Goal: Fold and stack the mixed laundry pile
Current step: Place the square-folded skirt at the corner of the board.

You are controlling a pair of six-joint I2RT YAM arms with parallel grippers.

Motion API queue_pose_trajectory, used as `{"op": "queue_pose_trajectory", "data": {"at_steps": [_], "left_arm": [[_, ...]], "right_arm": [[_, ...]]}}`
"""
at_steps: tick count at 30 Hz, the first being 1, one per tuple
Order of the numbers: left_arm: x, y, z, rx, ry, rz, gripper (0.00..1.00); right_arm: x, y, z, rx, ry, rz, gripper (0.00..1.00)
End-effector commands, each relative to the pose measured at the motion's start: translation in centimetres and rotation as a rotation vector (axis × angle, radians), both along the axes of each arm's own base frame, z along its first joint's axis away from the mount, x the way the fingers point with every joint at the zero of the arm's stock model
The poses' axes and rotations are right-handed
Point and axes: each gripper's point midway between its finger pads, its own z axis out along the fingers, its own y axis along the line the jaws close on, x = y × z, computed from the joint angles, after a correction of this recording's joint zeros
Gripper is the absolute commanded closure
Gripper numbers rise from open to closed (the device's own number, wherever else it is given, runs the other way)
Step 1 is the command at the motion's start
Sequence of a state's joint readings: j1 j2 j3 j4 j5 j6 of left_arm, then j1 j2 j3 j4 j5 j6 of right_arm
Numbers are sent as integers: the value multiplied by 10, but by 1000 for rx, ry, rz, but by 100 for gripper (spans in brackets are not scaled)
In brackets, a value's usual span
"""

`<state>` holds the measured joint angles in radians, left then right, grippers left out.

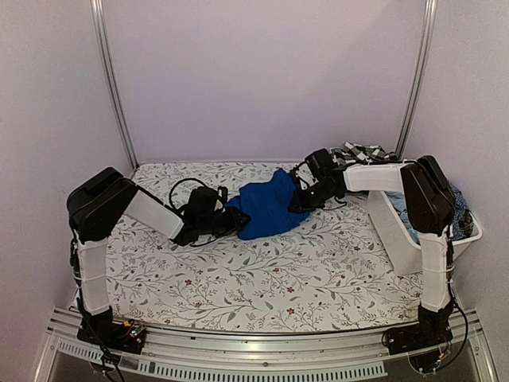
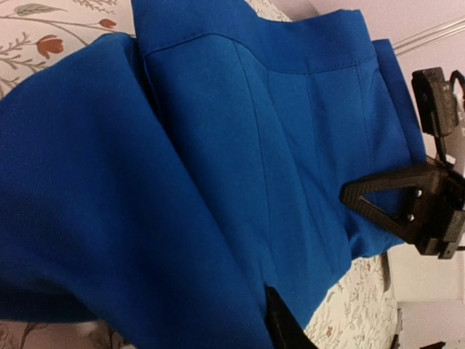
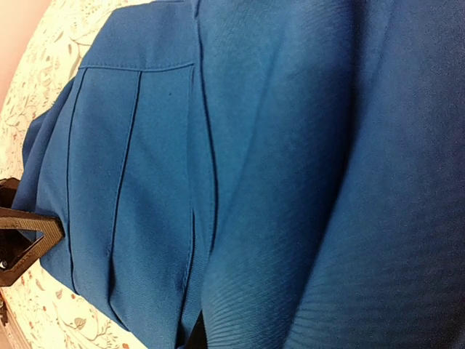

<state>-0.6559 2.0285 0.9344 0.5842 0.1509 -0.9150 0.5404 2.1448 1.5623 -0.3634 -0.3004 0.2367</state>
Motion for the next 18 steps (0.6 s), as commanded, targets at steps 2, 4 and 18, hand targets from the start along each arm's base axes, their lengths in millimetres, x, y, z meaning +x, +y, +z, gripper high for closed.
{"op": "queue_pose_trajectory", "data": {"at_steps": [2, 4, 18], "left_arm": [[32, -39, 21, -15, -119, -120, 88], [43, -51, 31, -16, -171, -149, 100], [103, -148, 129, -168, -608, -333, 100]], "right_arm": [[33, -19, 9, -90, -117, -47, 100], [45, -29, 19, -123, -161, -78, 100], [113, -119, 149, -210, -507, -308, 100]]}}
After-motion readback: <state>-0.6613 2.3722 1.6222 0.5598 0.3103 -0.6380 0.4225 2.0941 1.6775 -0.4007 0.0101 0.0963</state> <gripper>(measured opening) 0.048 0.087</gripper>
